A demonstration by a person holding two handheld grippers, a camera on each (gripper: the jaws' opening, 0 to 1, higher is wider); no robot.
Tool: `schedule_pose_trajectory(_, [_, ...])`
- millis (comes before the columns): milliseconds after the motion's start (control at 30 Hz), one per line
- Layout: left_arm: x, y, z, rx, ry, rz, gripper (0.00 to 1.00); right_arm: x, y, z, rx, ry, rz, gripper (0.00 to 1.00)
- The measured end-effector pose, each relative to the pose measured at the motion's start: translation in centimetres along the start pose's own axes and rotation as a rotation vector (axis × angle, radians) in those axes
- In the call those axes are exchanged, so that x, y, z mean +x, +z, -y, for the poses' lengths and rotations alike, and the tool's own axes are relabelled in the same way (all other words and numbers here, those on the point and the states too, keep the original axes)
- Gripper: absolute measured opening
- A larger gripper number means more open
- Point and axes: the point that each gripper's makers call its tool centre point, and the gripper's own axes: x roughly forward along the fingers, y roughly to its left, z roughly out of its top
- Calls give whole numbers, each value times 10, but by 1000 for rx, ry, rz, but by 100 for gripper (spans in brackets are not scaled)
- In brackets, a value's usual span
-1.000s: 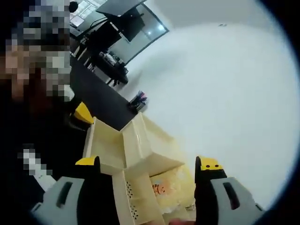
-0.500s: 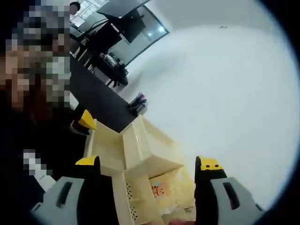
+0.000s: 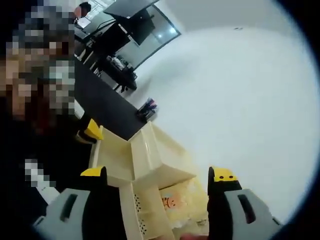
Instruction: Open the drawer, pick up the cosmetic bottles from the table one by one, place them into the drawer, release the gripper, close the drawer, and move the gripper away
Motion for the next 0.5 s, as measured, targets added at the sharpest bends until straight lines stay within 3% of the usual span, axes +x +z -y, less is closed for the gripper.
schedule_pose_trajectory(500, [11,18,-4,-41,-7,-2,8,5,-4,0,-7,5,-15,77])
